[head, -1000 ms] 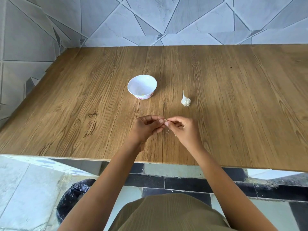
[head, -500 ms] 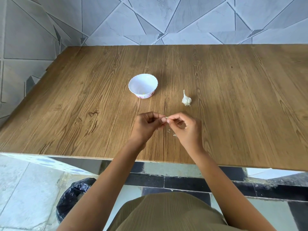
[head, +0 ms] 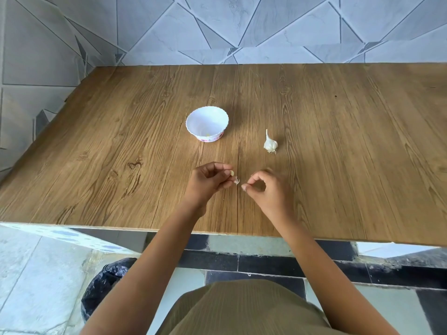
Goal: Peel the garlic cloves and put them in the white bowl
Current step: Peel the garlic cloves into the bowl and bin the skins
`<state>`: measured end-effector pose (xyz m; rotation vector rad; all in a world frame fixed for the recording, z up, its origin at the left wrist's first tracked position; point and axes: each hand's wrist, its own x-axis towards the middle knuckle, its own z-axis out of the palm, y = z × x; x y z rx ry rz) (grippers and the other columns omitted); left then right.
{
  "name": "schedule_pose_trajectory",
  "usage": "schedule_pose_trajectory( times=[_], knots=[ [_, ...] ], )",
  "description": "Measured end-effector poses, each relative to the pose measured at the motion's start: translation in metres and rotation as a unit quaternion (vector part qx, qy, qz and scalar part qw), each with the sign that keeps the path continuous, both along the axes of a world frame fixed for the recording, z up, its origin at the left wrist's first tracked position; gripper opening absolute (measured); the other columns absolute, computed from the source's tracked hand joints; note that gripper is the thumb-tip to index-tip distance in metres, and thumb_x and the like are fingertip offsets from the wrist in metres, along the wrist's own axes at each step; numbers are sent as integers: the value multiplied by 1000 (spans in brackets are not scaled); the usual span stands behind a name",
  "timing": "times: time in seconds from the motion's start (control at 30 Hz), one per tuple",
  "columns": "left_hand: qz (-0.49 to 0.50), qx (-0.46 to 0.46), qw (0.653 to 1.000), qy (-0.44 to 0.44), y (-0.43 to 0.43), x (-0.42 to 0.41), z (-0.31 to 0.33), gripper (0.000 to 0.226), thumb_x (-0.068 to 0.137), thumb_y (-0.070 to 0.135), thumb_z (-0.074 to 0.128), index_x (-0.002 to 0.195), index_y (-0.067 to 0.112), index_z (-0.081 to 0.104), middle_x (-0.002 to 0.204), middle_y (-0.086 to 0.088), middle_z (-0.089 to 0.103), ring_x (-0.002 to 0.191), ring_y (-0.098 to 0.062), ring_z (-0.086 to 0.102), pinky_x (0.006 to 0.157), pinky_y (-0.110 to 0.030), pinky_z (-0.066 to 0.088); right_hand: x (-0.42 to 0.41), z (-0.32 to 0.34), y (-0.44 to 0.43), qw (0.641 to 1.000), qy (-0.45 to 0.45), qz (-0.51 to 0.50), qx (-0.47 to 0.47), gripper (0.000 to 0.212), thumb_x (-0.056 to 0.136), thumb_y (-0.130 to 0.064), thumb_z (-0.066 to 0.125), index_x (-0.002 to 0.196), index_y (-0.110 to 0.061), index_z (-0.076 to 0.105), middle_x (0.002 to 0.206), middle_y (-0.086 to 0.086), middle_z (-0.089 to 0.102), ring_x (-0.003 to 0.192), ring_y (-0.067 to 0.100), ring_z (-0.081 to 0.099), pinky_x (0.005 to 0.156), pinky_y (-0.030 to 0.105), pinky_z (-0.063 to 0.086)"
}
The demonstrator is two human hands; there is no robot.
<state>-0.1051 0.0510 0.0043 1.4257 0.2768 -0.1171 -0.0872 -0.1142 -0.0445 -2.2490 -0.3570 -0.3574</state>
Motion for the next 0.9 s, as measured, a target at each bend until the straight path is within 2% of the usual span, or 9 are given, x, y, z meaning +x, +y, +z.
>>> schedule_pose_trajectory(
  times=[0.07, 0.17, 0.23, 0.37, 0.47, 0.6, 0.77, 0.83, 0.9],
  knots=[
    [2, 59, 998, -11, 6, 3, 1, 13, 90, -3, 57, 94, 5, 67, 83, -9, 68, 76, -13, 67, 69, -17, 55, 0, -1, -1, 1000, -1, -2, -4, 18, 71, -25, 77, 69, -16, 62, 76, -3, 64, 73, 19, 61, 61, 38, 50],
    [9, 208, 978, -29, 19, 14, -2, 18, 86, -2, 61, 85, 14, 69, 83, -6, 70, 75, -14, 68, 69, -21, 54, -2, -1, -7, 999, 13, 31, 5, 20, 81, -33, 60, 80, -14, 67, 84, -4, 67, 82, 18, 63, 70, 42, 53],
    [18, 326, 944, -45, 28, 25, -5, 18, 83, 0, 64, 81, 17, 70, 79, -4, 71, 73, -17, 68, 72, -27, 55, -7, 2, -12, 999, 21, 36, -7, 28, 86, -32, 53, 94, -11, 70, 92, -1, 70, 88, 19, 64, 74, 42, 54],
    [22, 519, 851, -80, 37, 43, -4, 17, 81, -1, 59, 89, 7, 72, 83, -7, 71, 72, -18, 62, 67, -23, 48, -18, 0, -23, 996, 28, 20, -87, 37, 88, -26, 62, 120, -7, 62, 119, 8, 64, 115, 27, 58, 98, 48, 46],
    [3, 572, 819, -42, 39, 53, -4, 23, 83, 4, 54, 91, 14, 73, 90, -6, 71, 82, -25, 65, 69, -29, 52, -23, -6, -31, 989, 36, 23, -140, 46, 89, -27, 63, 129, -7, 55, 135, 10, 54, 130, 29, 45, 109, 46, 32],
    [-35, 610, 791, -44, 36, 53, -4, 24, 85, 8, 54, 93, 21, 73, 99, -2, 69, 85, -23, 64, 66, -31, 51, -25, -7, -32, 983, 53, 23, -173, 55, 91, -45, 42, 129, -8, 56, 140, 10, 48, 133, 29, 41, 110, 44, 25],
    [-31, 559, 815, -148, 20, 28, -6, 32, 84, -5, 52, 99, 14, 73, 104, -3, 71, 93, -21, 68, 76, -37, 57, -25, -9, -34, 988, 57, 27, -142, 49, 93, -40, 49, 130, -9, 55, 143, 8, 46, 136, 26, 37, 112, 39, 19],
    [-84, 561, 810, -153, 4, 21, -12, 35, 83, -11, 49, 101, 8, 72, 103, -9, 71, 95, -26, 67, 80, -37, 56, -24, -10, -34, 991, 60, 26, -119, 44, 94, -32, 55, 131, -8, 54, 143, 8, 45, 137, 25, 36, 113, 38, 19],
    [-121, 576, 796, -144, -9, 19, -18, 37, 82, -15, 49, 103, 6, 70, 101, -12, 67, 86, -27, 65, 75, -37, 55, -23, -10, -34, 994, 64, 24, -86, 44, 93, -32, 52, 130, -8, 55, 141, 8, 48, 135, 23, 38, 113, 38, 22]
  ],
)
